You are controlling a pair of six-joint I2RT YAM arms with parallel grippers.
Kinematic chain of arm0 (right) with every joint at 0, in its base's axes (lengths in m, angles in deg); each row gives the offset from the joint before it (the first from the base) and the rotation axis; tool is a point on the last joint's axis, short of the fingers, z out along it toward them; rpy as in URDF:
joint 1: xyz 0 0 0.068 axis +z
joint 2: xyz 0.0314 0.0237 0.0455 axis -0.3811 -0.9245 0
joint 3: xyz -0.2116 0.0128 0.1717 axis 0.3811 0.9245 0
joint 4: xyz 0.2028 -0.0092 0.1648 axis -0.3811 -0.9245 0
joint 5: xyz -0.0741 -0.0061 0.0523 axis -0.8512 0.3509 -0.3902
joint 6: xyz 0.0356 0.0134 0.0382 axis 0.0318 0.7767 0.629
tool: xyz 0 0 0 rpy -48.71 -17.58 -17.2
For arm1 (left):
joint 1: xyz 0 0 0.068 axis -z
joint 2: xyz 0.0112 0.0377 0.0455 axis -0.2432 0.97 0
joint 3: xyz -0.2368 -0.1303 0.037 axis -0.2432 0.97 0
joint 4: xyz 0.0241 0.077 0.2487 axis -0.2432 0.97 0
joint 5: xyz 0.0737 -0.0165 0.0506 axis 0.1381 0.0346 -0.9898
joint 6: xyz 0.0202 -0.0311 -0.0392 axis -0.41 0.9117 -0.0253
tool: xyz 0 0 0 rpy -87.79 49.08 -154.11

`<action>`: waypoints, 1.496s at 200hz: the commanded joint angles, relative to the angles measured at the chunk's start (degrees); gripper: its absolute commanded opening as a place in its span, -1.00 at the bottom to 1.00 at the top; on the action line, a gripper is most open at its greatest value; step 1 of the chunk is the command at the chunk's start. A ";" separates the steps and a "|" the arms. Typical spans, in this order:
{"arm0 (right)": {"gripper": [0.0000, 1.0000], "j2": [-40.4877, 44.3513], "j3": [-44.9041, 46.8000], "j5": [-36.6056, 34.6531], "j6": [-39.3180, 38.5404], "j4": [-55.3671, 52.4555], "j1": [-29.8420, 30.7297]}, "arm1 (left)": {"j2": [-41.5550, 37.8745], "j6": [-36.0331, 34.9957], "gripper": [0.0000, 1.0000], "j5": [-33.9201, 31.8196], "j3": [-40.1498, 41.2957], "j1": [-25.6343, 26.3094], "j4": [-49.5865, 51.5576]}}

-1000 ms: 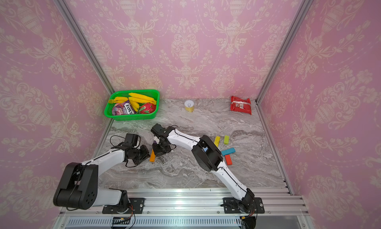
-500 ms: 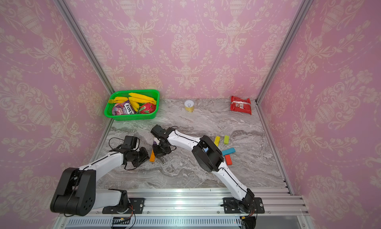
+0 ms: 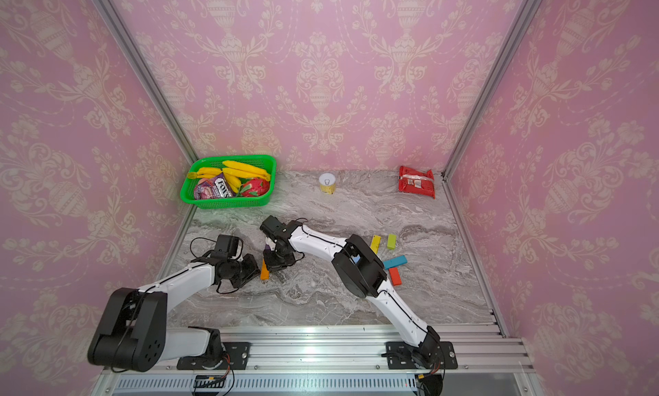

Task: Assemble the letter p with building blocks
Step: Assemble the building block at the center of the board.

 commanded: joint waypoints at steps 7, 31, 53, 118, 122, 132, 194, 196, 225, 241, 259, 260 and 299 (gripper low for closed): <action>-0.81 -0.87 -2.05 -0.75 0.85 -1.20 0.03 | 2.05 -0.53 -1.00 0.06 0.69 0.66 1.77; -0.81 -1.19 -2.65 -0.51 0.89 -1.48 0.02 | 2.04 -0.51 -1.00 -0.24 0.53 0.71 2.06; -0.81 -0.63 -1.80 -0.49 1.02 -1.36 0.10 | 2.02 -0.64 -1.00 -1.06 0.09 0.72 2.88; -0.81 1.54 2.35 -0.55 1.70 0.06 0.29 | 2.12 -2.56 -1.00 -2.92 -1.79 -0.87 5.01; -0.81 1.54 2.33 -0.61 1.66 0.01 0.30 | 2.15 -2.69 -1.00 -2.92 -2.01 -1.02 5.02; -0.81 1.63 2.31 -0.72 1.63 -0.08 0.28 | 2.20 -2.80 -1.00 -2.87 -2.26 -1.12 5.04; -0.81 2.51 4.09 -1.11 1.98 0.60 0.29 | 4.57 -2.18 -1.00 -2.19 -2.91 -1.23 2.90; -0.81 2.51 4.11 -1.05 1.99 0.60 0.28 | 4.60 -2.23 -1.00 -2.23 -2.99 -1.22 2.90; -0.81 2.33 3.86 -1.03 1.95 0.36 0.28 | 5.31 -2.33 -1.00 -2.26 -3.44 -1.19 2.83; -0.81 2.24 3.93 -1.13 1.97 0.47 0.31 | 5.71 -2.53 -1.00 -2.33 -3.42 -1.21 2.68; -0.81 2.25 4.02 -1.14 1.98 0.51 0.30 | 6.35 -2.50 -1.00 -2.31 -3.58 -1.21 2.48; -0.81 2.25 4.03 -1.17 1.99 0.48 0.29 | 6.36 -2.52 -1.00 -2.35 -3.58 -1.20 2.34; -0.81 2.24 4.09 -1.27 2.01 0.58 0.15 | 6.98 -2.40 -1.00 -2.40 -3.59 -1.21 1.94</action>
